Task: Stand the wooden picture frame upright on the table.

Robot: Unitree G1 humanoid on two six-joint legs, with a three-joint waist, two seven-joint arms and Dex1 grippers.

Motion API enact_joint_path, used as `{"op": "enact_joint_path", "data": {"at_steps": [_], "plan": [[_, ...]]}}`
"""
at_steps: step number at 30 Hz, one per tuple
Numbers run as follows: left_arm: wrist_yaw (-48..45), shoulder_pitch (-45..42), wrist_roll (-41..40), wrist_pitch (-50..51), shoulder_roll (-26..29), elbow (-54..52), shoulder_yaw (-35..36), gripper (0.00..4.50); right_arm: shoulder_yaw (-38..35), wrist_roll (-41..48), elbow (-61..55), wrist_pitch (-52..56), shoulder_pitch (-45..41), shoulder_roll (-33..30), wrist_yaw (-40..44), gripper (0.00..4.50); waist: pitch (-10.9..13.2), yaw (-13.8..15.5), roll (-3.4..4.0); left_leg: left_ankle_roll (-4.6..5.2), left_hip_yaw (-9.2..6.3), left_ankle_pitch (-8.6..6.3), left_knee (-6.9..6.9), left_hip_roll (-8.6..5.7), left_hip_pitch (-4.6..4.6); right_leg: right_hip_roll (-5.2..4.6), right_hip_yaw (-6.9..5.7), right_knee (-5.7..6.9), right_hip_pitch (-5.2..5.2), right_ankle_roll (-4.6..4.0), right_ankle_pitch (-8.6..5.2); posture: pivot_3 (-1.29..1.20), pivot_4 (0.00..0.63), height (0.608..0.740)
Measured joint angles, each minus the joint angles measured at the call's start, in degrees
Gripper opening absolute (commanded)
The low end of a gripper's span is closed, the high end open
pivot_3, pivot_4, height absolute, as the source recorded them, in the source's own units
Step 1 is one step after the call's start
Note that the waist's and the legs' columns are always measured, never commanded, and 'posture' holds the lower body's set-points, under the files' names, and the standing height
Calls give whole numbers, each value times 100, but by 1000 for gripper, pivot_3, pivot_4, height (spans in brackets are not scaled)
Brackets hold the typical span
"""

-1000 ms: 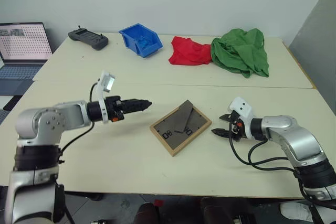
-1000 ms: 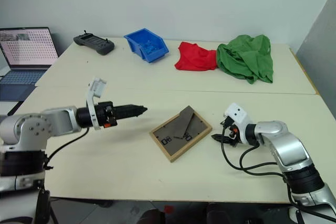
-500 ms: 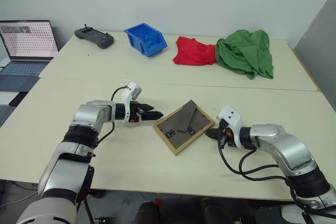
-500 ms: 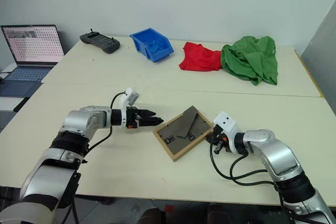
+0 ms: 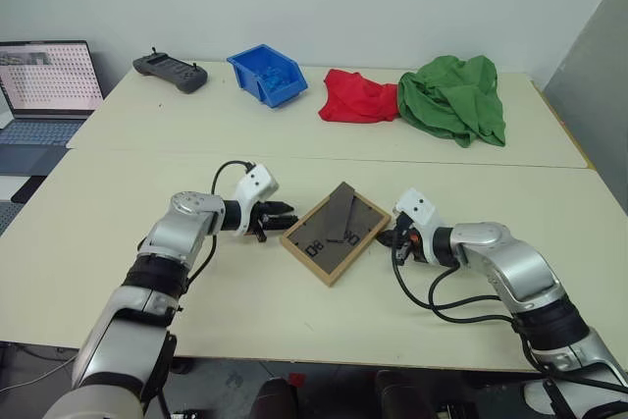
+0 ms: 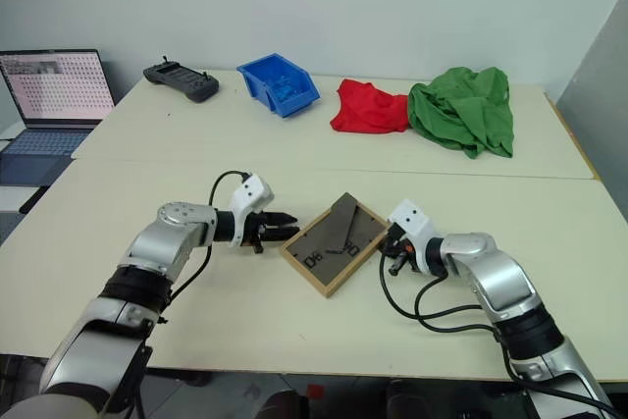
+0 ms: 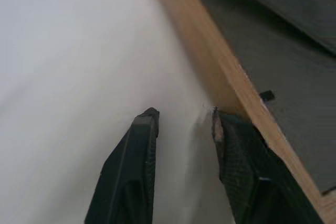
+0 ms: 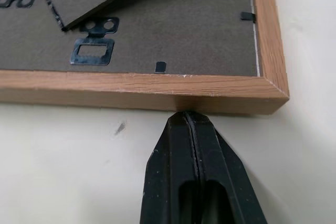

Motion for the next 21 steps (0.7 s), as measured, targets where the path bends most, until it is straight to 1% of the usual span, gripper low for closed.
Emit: {"op": "enact_joint_path", "data": {"at_steps": [3,4,5,10,14,17,18,19,20,21], "plan": [[-258,426,-59,318,163,-805,-23,333,23,-69,156,-117,-85,85,-5,0,0,-6,0,0,1,0,-2,0,0,0,2,-1,-1,0,0,0,150,740],[-321,516,-109,445,201,-992,-24,130,24,-100,173,-127,-98,101,-4,0,0,-6,0,1,1,0,-2,1,0,0,1,-1,-1,0,0,0,150,740],[-395,641,-165,632,259,-1263,-39,33,28,-114,184,-138,-111,116,-3,0,0,-8,0,1,1,0,-2,1,-1,1,2,-1,-1,0,0,0,150,740],[-607,1082,-356,1348,565,-2299,-156,33,49,-153,182,-176,-115,106,117,0,2,-10,1,1,1,-1,-3,2,-3,2,3,-2,-5,0,0,0,150,740],[-633,1440,-709,1972,779,-3000,-116,33,278,-366,173,-573,-118,-176,317,0,3,-11,1,2,1,-1,-3,2,-3,2,3,-3,-5,1,-1,0,150,740],[-574,1607,-1291,2731,777,-3173,316,561,378,-565,309,-1007,-134,-271,383,0,4,-9,-1,2,0,-1,-1,2,-3,2,2,-1,-5,1,-1,0,150,740],[-562,1622,-1552,3106,777,-3146,529,719,383,-615,368,-1139,-135,-269,403,0,4,-11,-1,2,0,-1,-1,2,-3,3,2,-1,-5,1,-1,0,150,740],[-542,1620,-1843,3525,775,-3105,760,980,384,-642,431,-1250,-138,-261,421,0,4,-13,-1,2,-1,-1,-1,2,-3,3,1,-1,-5,1,-1,0,150,740],[-510,1605,-2089,3922,742,-3016,965,1096,383,-666,482,-1331,-144,-234,431,0,3,-17,-1,2,0,-1,-1,2,-2,3,2,0,-5,1,-1,0,150,740],[-437,1558,-2346,4379,649,-2847,1211,1382,380,-677,532,-1399,-146,-194,437,0,3,-19,-1,2,-1,-1,-1,2,-2,3,1,0,-5,1,-1,0,150,740]]}}
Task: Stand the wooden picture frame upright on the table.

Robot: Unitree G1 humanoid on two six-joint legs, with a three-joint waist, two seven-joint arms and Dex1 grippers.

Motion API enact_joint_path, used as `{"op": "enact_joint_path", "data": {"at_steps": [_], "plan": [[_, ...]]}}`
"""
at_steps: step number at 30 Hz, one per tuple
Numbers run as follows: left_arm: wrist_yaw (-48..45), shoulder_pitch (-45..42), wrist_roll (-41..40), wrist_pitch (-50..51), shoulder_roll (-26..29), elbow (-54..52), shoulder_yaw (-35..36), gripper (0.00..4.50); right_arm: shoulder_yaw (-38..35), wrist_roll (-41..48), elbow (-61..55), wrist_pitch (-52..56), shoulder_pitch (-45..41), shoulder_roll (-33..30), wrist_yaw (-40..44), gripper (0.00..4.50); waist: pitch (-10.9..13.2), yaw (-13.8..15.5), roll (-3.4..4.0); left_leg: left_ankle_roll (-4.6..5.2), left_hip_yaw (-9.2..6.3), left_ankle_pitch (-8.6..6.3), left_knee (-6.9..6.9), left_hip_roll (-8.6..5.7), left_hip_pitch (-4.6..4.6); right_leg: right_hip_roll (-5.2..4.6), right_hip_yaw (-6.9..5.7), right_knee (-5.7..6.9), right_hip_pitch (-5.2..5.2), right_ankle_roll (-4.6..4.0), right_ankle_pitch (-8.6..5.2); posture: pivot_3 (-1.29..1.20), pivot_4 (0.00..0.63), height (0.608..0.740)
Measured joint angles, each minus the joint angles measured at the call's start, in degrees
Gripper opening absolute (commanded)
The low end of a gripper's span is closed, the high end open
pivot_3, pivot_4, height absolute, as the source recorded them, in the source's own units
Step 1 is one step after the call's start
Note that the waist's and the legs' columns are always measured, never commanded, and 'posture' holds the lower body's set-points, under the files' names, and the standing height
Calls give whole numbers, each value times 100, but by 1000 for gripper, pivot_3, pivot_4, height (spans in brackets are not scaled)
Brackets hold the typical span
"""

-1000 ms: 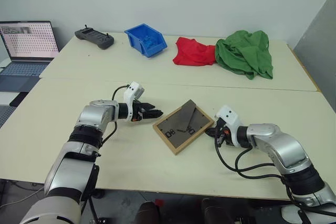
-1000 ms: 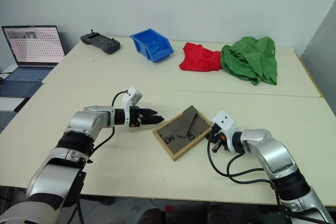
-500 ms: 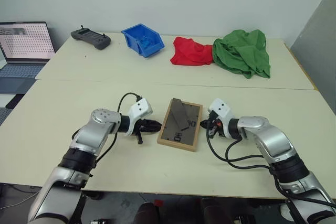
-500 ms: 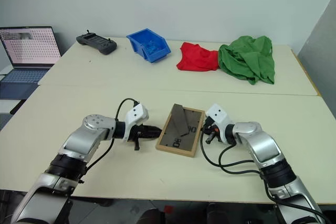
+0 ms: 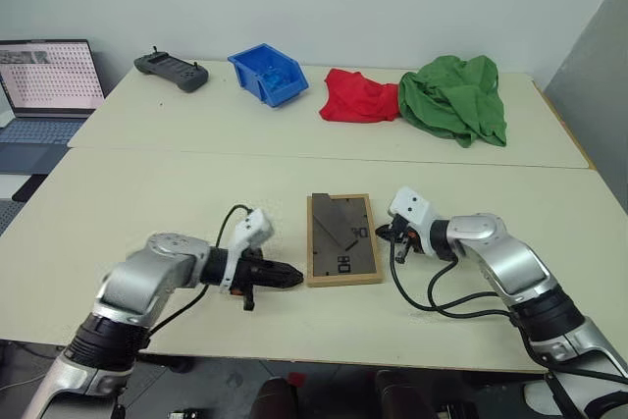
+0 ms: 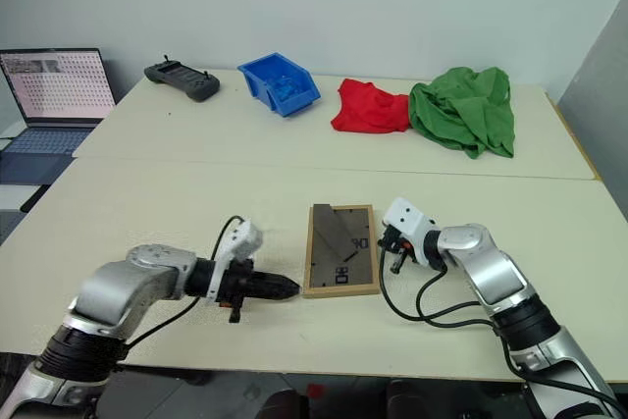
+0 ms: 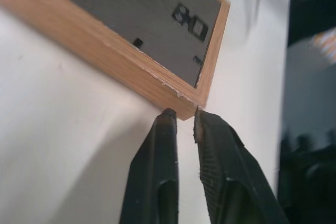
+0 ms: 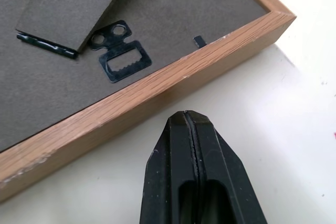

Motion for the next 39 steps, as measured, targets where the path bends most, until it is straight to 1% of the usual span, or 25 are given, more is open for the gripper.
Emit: {"op": "enact_joint_path", "data": {"at_steps": [1,3,5,8,10,14,19,24,27,30,39], "plan": [[108,-99,-216,450,-145,227,236,1503,-3,-13,27,-47,-4,40,1,0,0,1,-1,0,-2,0,1,0,-1,0,-3,1,0,0,0,0,150,740],[327,-370,-580,1283,-407,768,642,2060,2,-58,63,-106,-9,134,13,0,1,-1,-3,0,-4,0,2,0,0,2,-4,2,1,0,0,0,150,740],[545,-656,-700,1756,-528,1222,857,2608,26,-108,110,-211,-11,190,26,0,0,-4,-4,0,-5,0,1,0,1,2,-4,2,1,0,0,0,150,740],[925,-997,-731,2045,-828,1709,1056,3265,44,-169,167,-344,-8,244,35,0,0,-21,-4,-1,-4,1,1,2,4,3,-3,4,1,-1,1,0,150,740],[1084,-1030,-738,2113,-946,1834,1053,3706,37,-172,179,-348,-8,293,35,0,0,-49,-4,-2,-4,1,-1,5,5,4,-3,6,1,-2,1,0,150,740],[1186,-965,-830,2261,-976,1858,939,4462,28,-174,167,-293,-5,352,22,0,0,-73,-3,-2,-5,1,-2,7,7,5,-2,8,0,-4,0,0,150,740],[1211,-766,-1024,2289,-936,1523,788,4484,19,-167,59,-22,-5,568,-5,0,-3,-76,-1,-3,-3,1,-4,6,9,5,1,7,1,-5,-1,0,150,740],[1322,-740,-1080,2254,-1128,1457,760,4484,43,-112,-208,436,3,866,-72,0,-3,-26,0,-3,-1,1,-2,2,6,0,0,6,2,-4,-1,0,150,740],[1465,-736,-1097,2206,-1292,1414,773,4484,39,-43,-537,728,56,921,-110,0,-4,39,-2,-3,-2,1,1,-3,4,-7,-2,2,6,-4,-1,0,150,740],[1580,-674,-1145,2148,-1376,1286,793,4484,46,23,-734,890,118,942,-123,0,-5,45,-2,-3,-2,1,2,-7,4,-12,-3,2,7,-4,-1,0,150,740],[1718,-422,-1398,2182,-1289,884,851,4484,30,64,-760,959,205,890,-238,0,-4,7,-3,-2,-3,1,-1,-4,4,-8,-2,2,5,-4,-1,0,150,740]]}}
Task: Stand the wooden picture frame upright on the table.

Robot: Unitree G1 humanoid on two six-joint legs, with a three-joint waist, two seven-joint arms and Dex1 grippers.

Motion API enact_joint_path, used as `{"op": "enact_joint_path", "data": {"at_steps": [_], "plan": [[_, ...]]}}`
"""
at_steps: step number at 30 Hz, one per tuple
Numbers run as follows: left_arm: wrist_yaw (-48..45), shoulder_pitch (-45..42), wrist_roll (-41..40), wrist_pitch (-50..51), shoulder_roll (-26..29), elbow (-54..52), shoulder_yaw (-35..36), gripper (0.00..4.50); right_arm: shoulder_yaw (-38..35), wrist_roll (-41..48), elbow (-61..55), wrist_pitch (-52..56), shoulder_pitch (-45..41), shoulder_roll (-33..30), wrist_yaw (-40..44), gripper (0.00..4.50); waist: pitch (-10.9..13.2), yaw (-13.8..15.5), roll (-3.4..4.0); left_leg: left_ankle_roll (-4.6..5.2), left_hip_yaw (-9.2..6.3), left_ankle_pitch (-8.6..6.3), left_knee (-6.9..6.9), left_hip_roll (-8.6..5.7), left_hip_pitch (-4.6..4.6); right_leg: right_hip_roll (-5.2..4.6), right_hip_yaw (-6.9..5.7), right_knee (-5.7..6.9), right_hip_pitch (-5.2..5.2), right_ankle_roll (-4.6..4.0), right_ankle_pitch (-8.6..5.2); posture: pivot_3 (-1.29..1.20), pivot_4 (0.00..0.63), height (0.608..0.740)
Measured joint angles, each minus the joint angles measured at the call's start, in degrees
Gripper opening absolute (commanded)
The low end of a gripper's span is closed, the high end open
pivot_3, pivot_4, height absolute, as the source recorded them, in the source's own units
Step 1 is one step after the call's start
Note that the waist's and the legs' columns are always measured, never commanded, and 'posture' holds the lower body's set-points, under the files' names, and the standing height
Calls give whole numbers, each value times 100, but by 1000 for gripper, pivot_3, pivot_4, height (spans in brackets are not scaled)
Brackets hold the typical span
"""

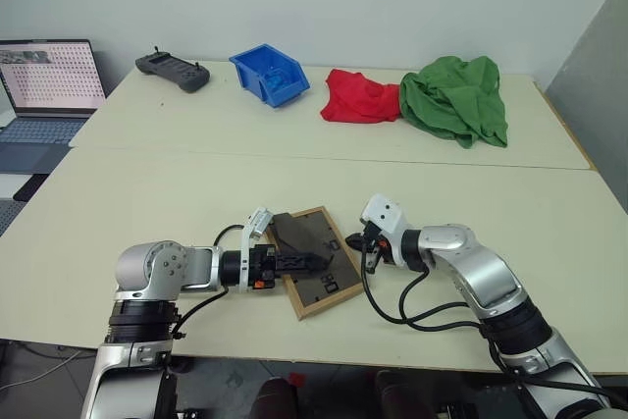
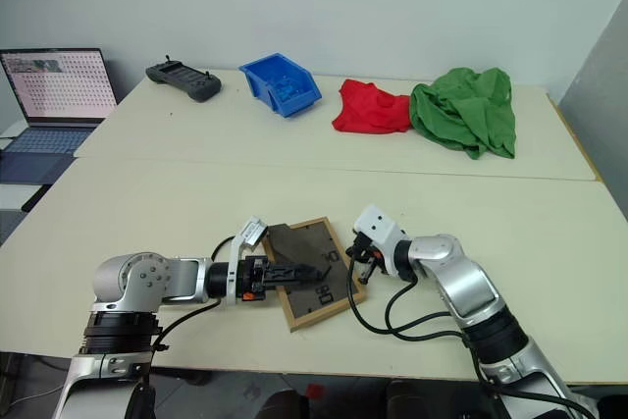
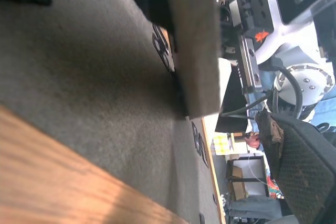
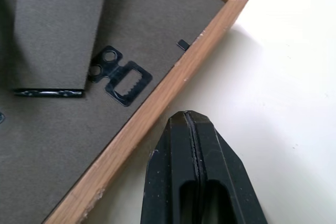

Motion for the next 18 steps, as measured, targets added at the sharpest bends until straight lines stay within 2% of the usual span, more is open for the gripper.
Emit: {"op": "enact_joint_path", "data": {"at_steps": [6,9,15,18], "plan": [[-8,257,-220,91,249,-288,1,4484,-28,4,209,-49,-12,-40,-20,0,1,-8,0,0,0,0,-1,4,0,5,0,0,-3,0,0,0,150,740],[11,336,-278,70,307,-351,-6,3993,-52,4,337,-129,-71,-31,-24,0,1,-10,0,0,-1,0,-2,5,1,6,0,1,-3,0,0,0,150,740],[119,413,-316,68,315,-431,34,2656,-60,6,500,-187,-171,-2,-33,0,1,-8,0,0,-1,0,-2,5,-2,6,0,0,-4,0,0,0,150,740],[130,408,-380,62,322,-458,187,2205,-68,8,536,-235,-172,-4,-31,0,1,-8,0,0,-1,0,-2,5,-2,6,0,0,-4,0,0,0,150,740]]}}
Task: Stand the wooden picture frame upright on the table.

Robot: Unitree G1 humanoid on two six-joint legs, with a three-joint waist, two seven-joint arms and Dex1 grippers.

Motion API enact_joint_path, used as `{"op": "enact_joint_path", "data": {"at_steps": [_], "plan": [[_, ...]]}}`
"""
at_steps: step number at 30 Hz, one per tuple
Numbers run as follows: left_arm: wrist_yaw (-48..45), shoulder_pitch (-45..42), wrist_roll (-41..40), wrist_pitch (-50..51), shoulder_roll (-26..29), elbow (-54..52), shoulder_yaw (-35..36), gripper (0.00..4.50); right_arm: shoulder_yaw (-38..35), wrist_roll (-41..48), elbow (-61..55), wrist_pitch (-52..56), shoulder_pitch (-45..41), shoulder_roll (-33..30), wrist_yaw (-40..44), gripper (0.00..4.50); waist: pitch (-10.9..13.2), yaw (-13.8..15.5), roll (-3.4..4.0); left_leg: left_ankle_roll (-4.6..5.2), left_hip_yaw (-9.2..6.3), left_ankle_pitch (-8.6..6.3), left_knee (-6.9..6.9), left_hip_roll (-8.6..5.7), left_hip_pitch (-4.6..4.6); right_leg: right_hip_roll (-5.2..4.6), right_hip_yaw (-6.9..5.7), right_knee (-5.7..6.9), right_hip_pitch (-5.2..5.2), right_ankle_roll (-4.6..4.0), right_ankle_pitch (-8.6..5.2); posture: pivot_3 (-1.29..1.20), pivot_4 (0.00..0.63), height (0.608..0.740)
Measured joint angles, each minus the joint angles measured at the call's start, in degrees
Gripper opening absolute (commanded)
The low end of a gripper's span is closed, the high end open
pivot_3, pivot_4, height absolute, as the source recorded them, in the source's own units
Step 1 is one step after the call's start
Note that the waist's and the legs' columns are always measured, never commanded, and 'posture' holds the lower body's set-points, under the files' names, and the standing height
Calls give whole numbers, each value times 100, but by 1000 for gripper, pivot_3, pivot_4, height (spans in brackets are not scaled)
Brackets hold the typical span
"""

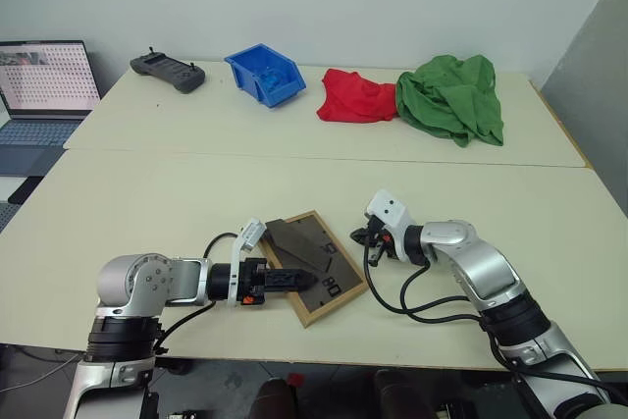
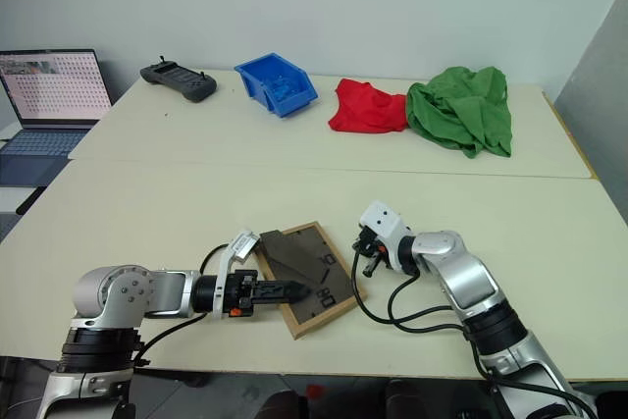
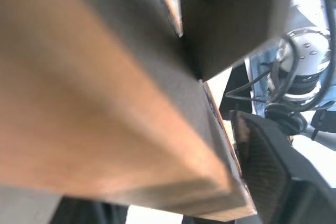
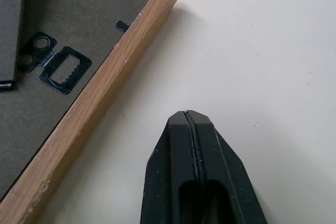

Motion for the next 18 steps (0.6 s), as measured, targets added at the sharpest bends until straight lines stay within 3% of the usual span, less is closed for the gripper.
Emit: {"op": "enact_joint_path", "data": {"at_steps": [5,11,15,17,18], "plan": [[97,-9,-87,-67,-4,-15,38,1310,-14,3,14,-27,0,3,-17,0,0,0,0,0,0,0,0,0,0,0,0,0,0,0,0,0,150,740],[368,-433,-63,-355,-7,159,130,1297,-566,281,9,-23,-67,-77,-9,0,10,16,-3,-1,-4,1,4,-1,-6,0,-4,2,-2,0,0,0,150,740],[349,-1045,-49,-523,263,269,409,1297,-1299,941,-107,230,-568,-387,367,681,23,12,-12,0,0,0,-4,-1,-6,0,-1,-6,-3,0,0,0,150,740],[213,-1207,-49,-619,388,278,376,1297,-1560,1391,-253,481,-875,-572,728,1324,26,11,-12,-1,-1,0,-13,1,-6,0,-3,-17,-3,0,0,0,150,740],[199,-1232,-49,-626,402,281,362,1297,-1580,1443,-270,513,-920,-595,777,1367,31,10,-12,-1,0,0,-13,1,-7,0,-4,-18,-4,0,0,0,150,740]]}}
